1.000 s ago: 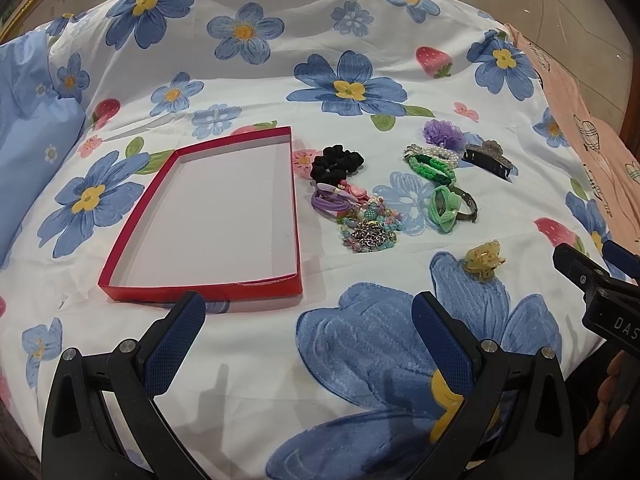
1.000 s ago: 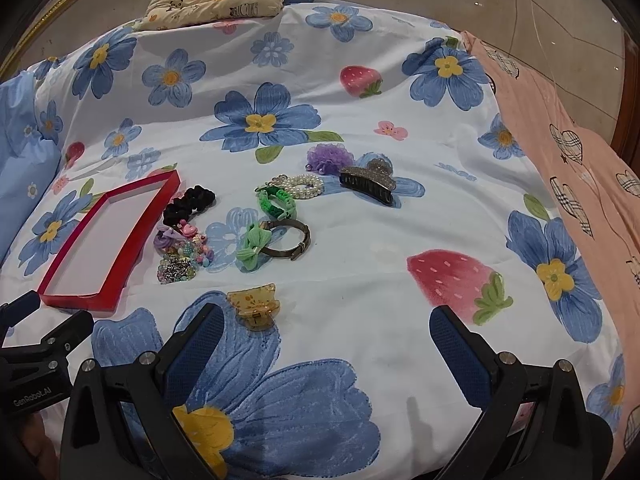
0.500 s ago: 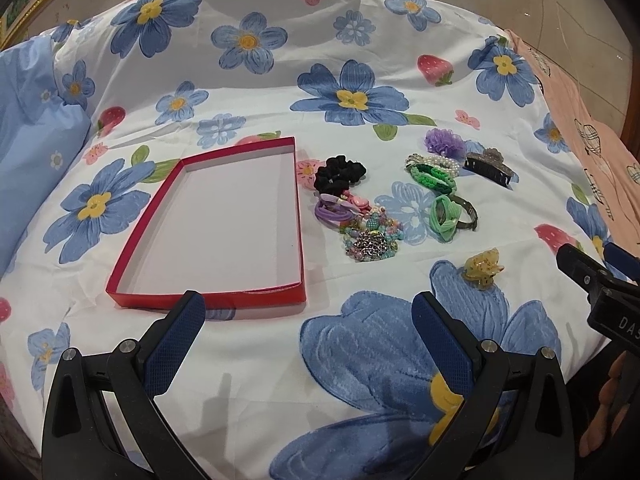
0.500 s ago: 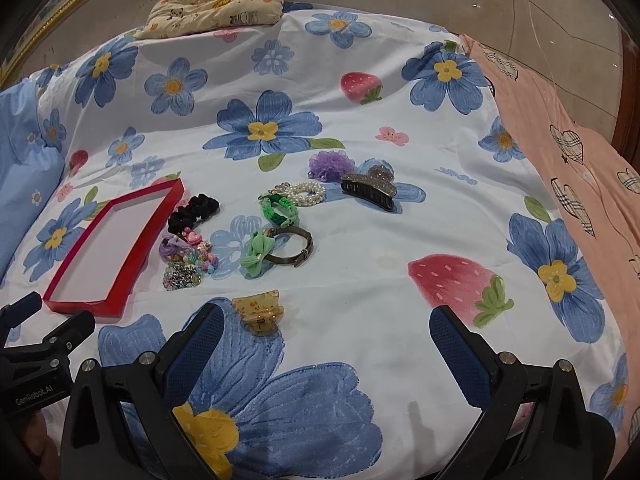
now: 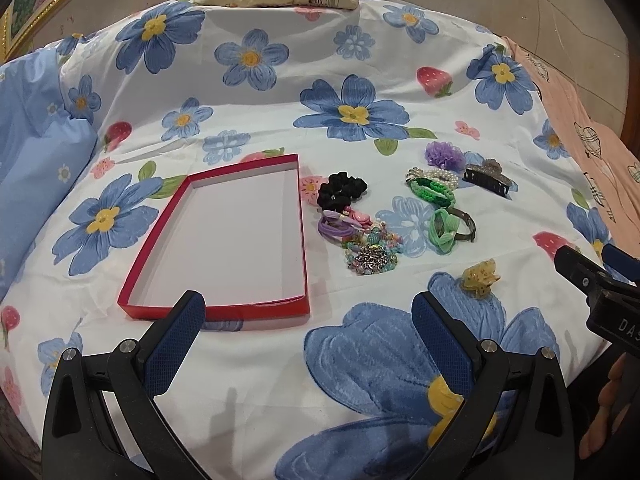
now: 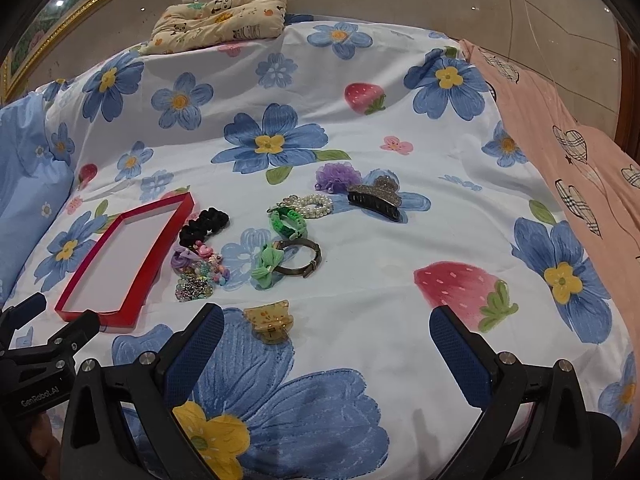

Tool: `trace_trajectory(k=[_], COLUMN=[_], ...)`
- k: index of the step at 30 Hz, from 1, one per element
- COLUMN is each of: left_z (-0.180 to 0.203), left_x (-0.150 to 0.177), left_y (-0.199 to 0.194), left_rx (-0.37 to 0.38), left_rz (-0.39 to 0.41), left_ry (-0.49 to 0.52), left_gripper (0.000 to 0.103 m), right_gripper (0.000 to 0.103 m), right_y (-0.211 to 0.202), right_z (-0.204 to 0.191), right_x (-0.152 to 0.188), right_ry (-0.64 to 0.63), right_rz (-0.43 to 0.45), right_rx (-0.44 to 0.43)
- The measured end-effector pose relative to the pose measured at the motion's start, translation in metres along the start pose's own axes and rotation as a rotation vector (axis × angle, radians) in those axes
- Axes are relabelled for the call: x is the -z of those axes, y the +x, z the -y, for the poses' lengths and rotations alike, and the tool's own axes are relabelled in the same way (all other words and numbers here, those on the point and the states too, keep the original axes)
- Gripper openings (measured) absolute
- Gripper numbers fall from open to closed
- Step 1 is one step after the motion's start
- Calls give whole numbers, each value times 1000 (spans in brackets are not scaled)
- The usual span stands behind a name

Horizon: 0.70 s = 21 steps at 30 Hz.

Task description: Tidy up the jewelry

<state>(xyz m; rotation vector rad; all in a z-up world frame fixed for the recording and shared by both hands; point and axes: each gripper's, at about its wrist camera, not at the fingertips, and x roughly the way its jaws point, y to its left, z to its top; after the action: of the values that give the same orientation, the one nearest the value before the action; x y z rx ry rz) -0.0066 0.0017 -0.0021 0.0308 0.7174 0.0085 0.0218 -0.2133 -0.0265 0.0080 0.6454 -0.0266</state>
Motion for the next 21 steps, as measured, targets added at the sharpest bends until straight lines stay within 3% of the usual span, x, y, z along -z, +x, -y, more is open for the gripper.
trace_trajectory(k=[21], left_z=[1], left_x=[-2], left_y=[-2], left_rx=[4], left_rz=[5], left_ry=[1], left_gripper=[103], right_gripper=[103], right_y=[1], right_z=[0], right_x=[1], right_ry=[2], right_rz=[-4], right_rx=[-8])
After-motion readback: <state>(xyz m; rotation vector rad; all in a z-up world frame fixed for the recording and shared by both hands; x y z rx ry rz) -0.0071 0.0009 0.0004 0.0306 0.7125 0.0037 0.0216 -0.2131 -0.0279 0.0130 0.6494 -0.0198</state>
